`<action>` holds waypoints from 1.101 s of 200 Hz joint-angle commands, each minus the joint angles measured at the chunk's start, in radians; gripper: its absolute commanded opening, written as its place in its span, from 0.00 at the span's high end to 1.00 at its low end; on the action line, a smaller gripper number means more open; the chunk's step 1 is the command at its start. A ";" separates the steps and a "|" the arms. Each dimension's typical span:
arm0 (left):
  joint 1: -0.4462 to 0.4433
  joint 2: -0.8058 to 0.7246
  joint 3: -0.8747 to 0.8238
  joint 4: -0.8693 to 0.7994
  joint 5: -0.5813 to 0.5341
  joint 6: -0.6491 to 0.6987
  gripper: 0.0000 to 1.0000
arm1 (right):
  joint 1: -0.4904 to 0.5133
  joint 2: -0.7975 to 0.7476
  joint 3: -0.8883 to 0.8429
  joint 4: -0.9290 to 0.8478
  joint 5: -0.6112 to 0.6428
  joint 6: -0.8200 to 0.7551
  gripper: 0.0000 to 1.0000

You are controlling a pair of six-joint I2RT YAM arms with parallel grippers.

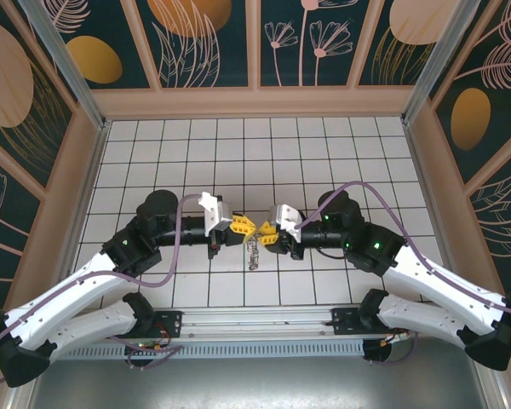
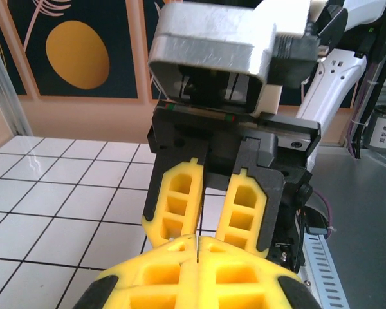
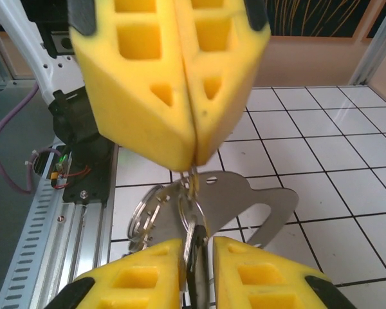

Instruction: Put the keys on the keyring

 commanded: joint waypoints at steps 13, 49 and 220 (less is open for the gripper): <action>0.001 -0.024 -0.011 0.073 0.009 -0.028 1.00 | -0.009 -0.033 -0.016 0.049 -0.012 0.019 0.91; 0.001 -0.027 -0.023 0.103 0.011 -0.041 1.00 | -0.010 -0.035 -0.021 0.064 -0.035 0.014 1.00; 0.001 -0.029 -0.105 0.240 0.001 -0.082 1.00 | -0.009 -0.061 -0.063 0.082 -0.009 0.011 0.78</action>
